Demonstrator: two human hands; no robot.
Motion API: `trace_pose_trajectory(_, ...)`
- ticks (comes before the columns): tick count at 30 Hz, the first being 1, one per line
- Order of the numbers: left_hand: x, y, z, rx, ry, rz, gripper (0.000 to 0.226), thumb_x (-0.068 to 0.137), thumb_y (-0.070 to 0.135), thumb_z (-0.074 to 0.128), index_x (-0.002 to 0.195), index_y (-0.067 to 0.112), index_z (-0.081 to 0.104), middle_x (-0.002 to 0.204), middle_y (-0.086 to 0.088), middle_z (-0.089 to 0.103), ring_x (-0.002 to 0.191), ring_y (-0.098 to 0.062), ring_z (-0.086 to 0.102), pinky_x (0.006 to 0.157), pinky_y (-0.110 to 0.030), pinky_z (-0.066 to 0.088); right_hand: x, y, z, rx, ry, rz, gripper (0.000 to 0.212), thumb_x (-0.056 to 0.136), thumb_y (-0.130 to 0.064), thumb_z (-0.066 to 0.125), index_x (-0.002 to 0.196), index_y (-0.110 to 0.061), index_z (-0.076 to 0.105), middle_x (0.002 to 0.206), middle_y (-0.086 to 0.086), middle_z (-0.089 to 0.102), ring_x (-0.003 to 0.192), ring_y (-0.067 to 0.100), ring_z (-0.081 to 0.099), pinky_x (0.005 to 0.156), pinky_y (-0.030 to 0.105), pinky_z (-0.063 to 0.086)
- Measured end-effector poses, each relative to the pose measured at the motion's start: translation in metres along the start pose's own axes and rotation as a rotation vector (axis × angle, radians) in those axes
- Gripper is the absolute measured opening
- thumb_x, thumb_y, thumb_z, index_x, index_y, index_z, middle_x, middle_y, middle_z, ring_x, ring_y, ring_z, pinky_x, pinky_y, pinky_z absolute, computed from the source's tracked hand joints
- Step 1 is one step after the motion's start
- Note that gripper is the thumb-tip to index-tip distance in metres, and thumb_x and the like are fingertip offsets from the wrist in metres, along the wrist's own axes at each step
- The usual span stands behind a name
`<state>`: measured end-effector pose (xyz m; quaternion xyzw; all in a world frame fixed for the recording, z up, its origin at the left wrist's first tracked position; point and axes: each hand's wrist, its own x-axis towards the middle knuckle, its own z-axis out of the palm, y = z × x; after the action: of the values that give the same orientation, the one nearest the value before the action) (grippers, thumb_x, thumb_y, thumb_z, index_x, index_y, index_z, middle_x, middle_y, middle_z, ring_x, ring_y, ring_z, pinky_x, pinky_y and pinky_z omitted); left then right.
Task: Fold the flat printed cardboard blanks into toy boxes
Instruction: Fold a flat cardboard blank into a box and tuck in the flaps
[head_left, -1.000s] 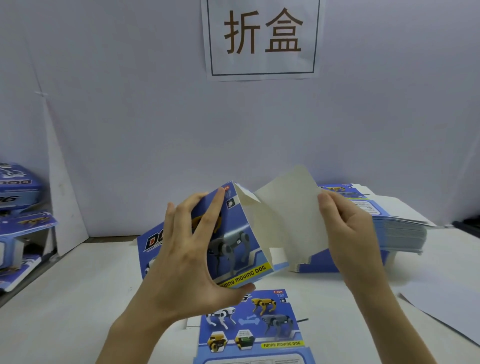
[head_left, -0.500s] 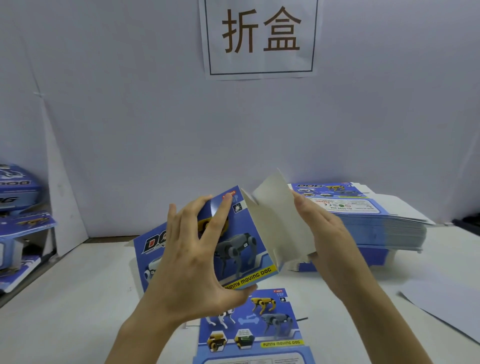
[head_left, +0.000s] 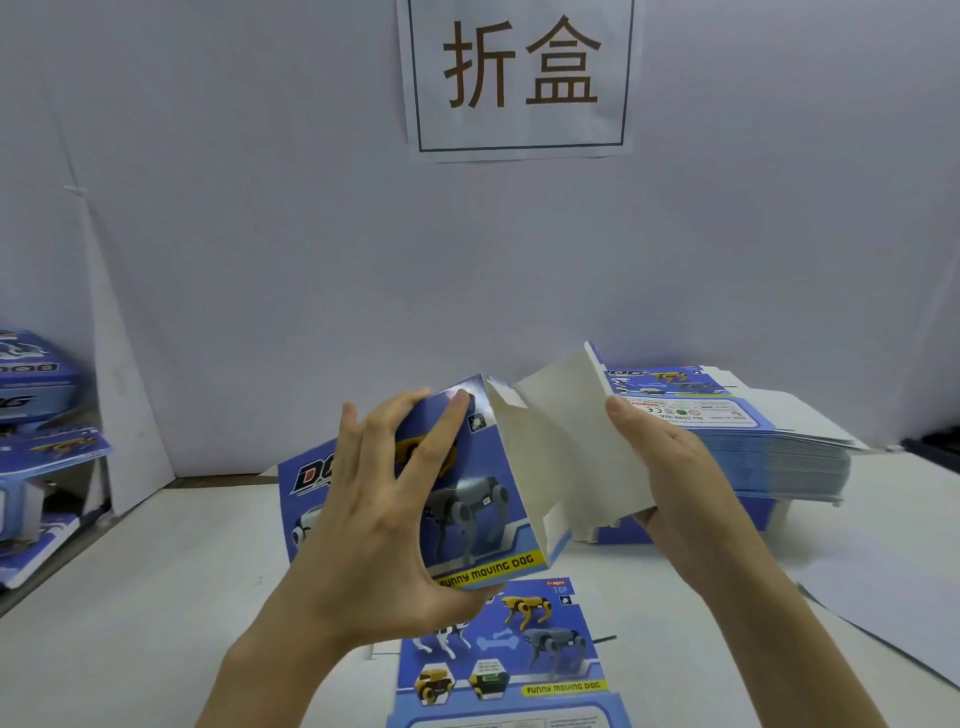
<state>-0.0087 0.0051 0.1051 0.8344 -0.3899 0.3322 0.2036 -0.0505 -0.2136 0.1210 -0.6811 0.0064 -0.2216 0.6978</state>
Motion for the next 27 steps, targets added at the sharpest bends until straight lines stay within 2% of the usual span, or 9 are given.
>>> trace_pose_trajectory(4,0.001,0.001,-0.002,-0.002,0.035,-0.013,0.119,0.055,0.072,0.067,0.150,0.018,0.021,0.143,-0.007,0.028,0.136,-0.004,0.016,0.104,-0.069,0.030,0.001,0.000,-0.001,-0.011,0.086,-0.082,0.024,0.094,-0.029,0.055,0.081,-0.031,0.074,0.075,-0.014,0.072,0.073,0.005,0.061,0.065,0.028,0.044)
trace_pose_trajectory(7,0.002,0.003,0.000,0.054,0.053,-0.024,0.119,0.055,0.074,0.065,0.149,0.016,0.021,0.140,-0.013,0.034,0.128,-0.020,0.029,0.100,-0.069,0.035,-0.003,-0.002,0.007,-0.014,0.042,-0.171,0.034,0.097,-0.023,0.052,0.078,-0.040,0.075,0.077,-0.022,0.071,0.066,-0.009,0.061,0.061,0.020,0.046)
trace_pose_trajectory(10,0.002,0.008,0.006,0.093,0.052,-0.043,0.119,0.056,0.077,0.060,0.150,0.019,0.018,0.139,-0.016,0.035,0.130,-0.030,0.036,0.113,-0.064,0.017,-0.011,-0.002,0.023,-0.078,-0.092,-0.282,0.038,0.100,-0.015,0.047,0.108,-0.049,0.062,0.096,-0.040,0.064,0.090,-0.020,0.058,0.070,0.003,0.045)
trace_pose_trajectory(13,0.002,0.010,0.009,0.105,0.049,-0.061,0.118,0.058,0.081,0.057,0.151,0.020,0.017,0.141,-0.016,0.033,0.134,-0.035,0.037,0.120,-0.047,-0.001,-0.020,0.001,0.039,-0.235,-0.161,-0.338,0.044,0.102,-0.015,0.043,0.132,-0.047,0.048,0.115,-0.032,0.061,0.103,-0.008,0.057,0.086,0.012,0.045)
trace_pose_trajectory(16,0.002,0.008,0.008,0.128,0.067,-0.055,0.117,0.059,0.081,0.056,0.151,0.018,0.019,0.141,-0.017,0.034,0.134,-0.036,0.038,0.120,-0.050,0.002,-0.024,0.002,0.045,-0.251,-0.147,-0.361,0.044,0.102,-0.019,0.041,0.135,-0.048,0.042,0.130,-0.034,0.050,0.118,-0.018,0.044,0.093,0.002,0.034)
trace_pose_trajectory(19,0.002,0.009,0.007,0.133,0.072,-0.050,0.116,0.060,0.082,0.055,0.150,0.018,0.019,0.140,-0.018,0.035,0.133,-0.035,0.038,0.118,-0.055,0.008,-0.026,0.004,0.047,-0.227,-0.174,-0.354,0.041,0.099,-0.037,0.041,0.138,-0.048,0.039,0.139,-0.032,0.045,0.126,-0.019,0.037,0.105,0.008,0.032)
trace_pose_trajectory(22,0.002,0.011,0.005,0.130,0.064,-0.051,0.116,0.060,0.081,0.054,0.150,0.018,0.018,0.141,-0.019,0.035,0.135,-0.035,0.037,0.116,-0.057,0.011,-0.027,0.002,0.043,-0.227,-0.279,-0.316,0.054,0.089,-0.052,0.042,0.142,-0.053,0.032,0.141,-0.030,0.044,0.129,-0.010,0.041,0.109,0.023,0.037)
trace_pose_trajectory(25,0.002,0.011,0.000,0.100,0.072,-0.051,0.118,0.058,0.079,0.057,0.152,0.018,0.019,0.140,-0.014,0.032,0.135,-0.031,0.036,0.117,-0.053,0.008,-0.024,-0.005,0.031,-0.262,-0.426,-0.338,0.061,0.084,-0.060,0.047,0.142,-0.057,0.027,0.145,-0.030,0.039,0.134,-0.005,0.037,0.108,0.023,0.036)
trace_pose_trajectory(27,0.002,0.013,-0.002,0.061,0.091,-0.057,0.118,0.057,0.077,0.059,0.152,0.018,0.020,0.140,-0.012,0.032,0.133,-0.029,0.036,0.117,-0.055,0.011,-0.025,-0.007,0.026,-0.262,-0.464,-0.350,0.066,0.081,-0.059,0.052,0.142,-0.059,0.025,0.149,-0.029,0.033,0.139,-0.002,0.031,0.112,0.031,0.035)
